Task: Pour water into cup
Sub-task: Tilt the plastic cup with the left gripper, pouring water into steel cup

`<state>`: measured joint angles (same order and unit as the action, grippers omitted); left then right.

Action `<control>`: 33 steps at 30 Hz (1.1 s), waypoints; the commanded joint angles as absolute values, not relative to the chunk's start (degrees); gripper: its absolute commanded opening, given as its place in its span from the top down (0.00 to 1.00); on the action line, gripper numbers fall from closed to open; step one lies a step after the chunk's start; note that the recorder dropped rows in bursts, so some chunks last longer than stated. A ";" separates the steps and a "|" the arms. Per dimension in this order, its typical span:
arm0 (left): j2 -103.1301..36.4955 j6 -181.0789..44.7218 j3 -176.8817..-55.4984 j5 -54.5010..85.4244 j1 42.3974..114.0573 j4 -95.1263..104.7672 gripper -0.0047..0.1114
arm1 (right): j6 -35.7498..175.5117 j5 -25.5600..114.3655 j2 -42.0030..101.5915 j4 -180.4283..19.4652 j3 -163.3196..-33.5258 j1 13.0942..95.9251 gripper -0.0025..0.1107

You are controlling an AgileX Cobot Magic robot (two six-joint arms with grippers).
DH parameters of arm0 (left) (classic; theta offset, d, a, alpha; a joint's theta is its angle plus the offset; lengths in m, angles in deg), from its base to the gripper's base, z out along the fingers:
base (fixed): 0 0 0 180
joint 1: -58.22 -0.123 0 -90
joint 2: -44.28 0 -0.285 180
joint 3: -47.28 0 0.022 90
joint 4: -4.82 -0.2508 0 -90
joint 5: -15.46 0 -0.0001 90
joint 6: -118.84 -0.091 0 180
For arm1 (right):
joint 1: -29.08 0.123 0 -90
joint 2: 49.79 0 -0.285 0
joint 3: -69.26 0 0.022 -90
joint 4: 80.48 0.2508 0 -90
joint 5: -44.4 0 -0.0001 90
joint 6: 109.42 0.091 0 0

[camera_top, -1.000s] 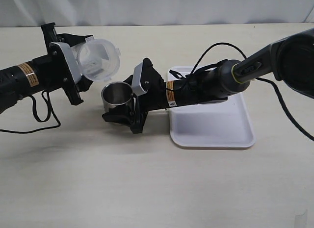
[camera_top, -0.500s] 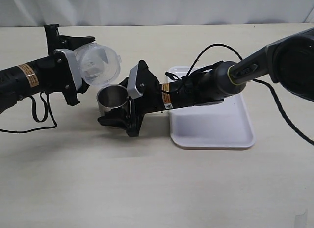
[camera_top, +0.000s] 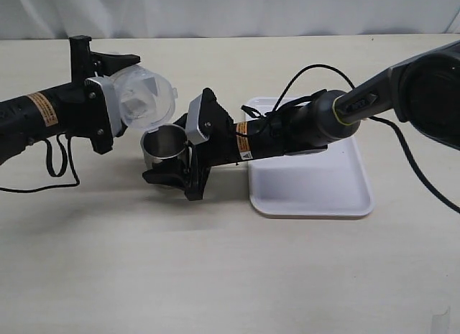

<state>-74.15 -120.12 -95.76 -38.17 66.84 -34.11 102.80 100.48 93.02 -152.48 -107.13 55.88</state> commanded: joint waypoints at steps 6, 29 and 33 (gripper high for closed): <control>-73.89 -125.58 -96.28 -40.58 66.90 -32.95 0.96 | 102.77 101.13 92.29 -151.91 -107.42 55.79 0.94; -73.89 -134.84 -96.28 -43.41 66.90 -30.48 0.96 | 102.77 101.10 92.29 -152.05 -107.42 55.79 0.94; -73.89 -134.84 -96.28 -43.54 66.90 -30.48 0.96 | 102.77 101.10 92.53 -152.01 -107.42 55.79 0.94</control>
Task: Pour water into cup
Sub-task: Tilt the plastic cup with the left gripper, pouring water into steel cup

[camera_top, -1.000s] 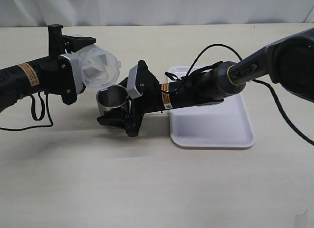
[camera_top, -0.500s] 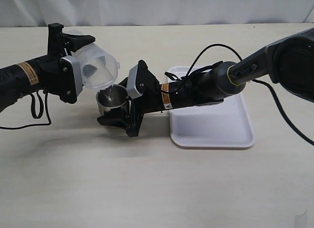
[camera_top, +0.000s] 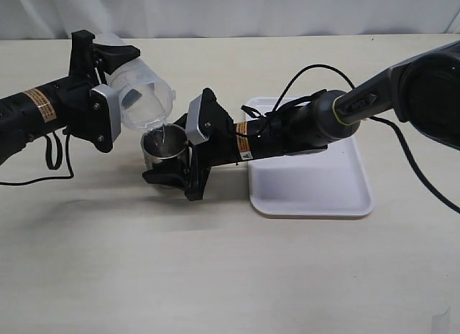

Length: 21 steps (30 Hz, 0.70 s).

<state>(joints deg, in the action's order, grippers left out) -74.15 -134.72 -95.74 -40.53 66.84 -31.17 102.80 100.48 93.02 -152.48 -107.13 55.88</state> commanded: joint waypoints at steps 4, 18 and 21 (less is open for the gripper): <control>-73.89 -136.77 -96.28 -43.53 66.90 -30.48 0.96 | 102.66 101.10 93.35 -152.01 -107.42 55.79 0.94; -73.89 -141.00 -96.28 -45.13 66.90 -29.55 0.96 | 102.66 101.31 93.38 -152.01 -107.42 55.79 0.94; -73.89 -141.79 -96.28 -45.86 66.90 -28.66 0.96 | 102.66 101.42 93.38 -152.01 -107.42 55.89 0.94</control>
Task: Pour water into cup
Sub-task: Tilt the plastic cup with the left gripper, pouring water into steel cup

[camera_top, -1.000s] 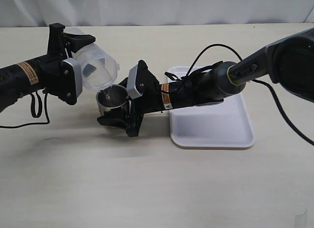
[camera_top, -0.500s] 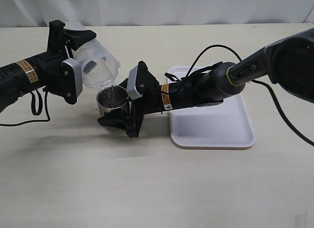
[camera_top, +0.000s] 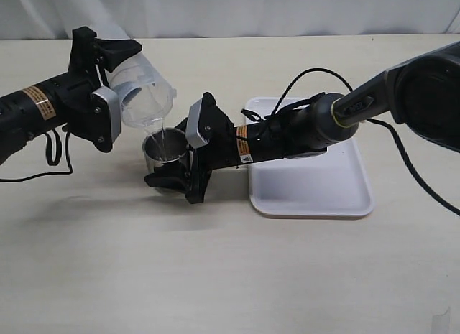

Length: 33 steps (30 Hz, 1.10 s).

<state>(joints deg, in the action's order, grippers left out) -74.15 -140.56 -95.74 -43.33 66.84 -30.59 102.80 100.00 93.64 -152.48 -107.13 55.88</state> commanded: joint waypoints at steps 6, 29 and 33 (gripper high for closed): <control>-73.89 -143.97 -96.28 -46.48 66.90 -28.66 0.96 | 102.66 101.42 93.38 -152.01 -107.42 55.89 0.94; -73.89 -149.49 -96.28 -48.68 66.90 -28.76 0.96 | 102.24 101.42 93.38 -152.01 -107.42 55.86 0.94; -73.89 -149.55 -96.28 -48.68 66.90 -28.76 0.96 | 102.24 101.42 93.38 -152.01 -107.42 55.86 0.94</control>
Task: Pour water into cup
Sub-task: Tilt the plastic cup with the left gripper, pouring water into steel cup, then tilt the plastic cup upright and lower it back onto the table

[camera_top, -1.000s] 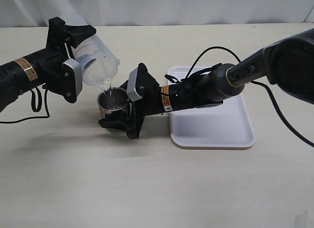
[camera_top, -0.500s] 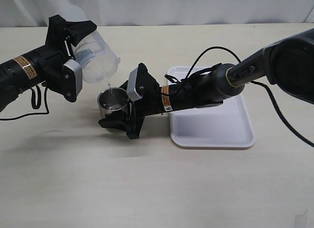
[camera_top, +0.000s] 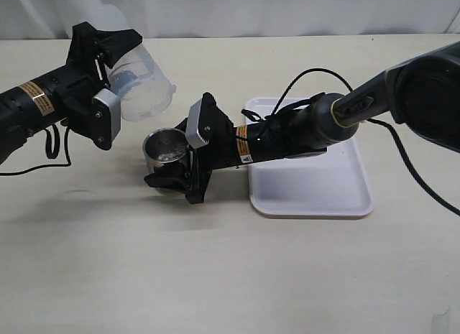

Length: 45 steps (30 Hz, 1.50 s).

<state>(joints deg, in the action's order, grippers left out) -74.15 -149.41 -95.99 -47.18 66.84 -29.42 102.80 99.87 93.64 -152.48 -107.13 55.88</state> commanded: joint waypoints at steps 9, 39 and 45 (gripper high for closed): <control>-73.89 -142.42 -96.28 -48.29 66.90 -29.52 0.96 | 100.75 101.42 93.38 -151.75 -107.42 55.86 0.94; -74.01 -48.82 -104.86 -36.27 66.62 -28.09 0.96 | 100.75 101.29 90.48 -148.82 -107.42 55.62 0.94; -77.81 -44.52 -104.86 -39.33 64.66 -27.87 0.96 | 100.75 101.41 89.80 -148.82 -107.42 53.78 0.94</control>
<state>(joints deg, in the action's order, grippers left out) -75.66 -46.44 -104.51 -37.13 65.53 -28.30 101.25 99.64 90.99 -149.80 -107.13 55.05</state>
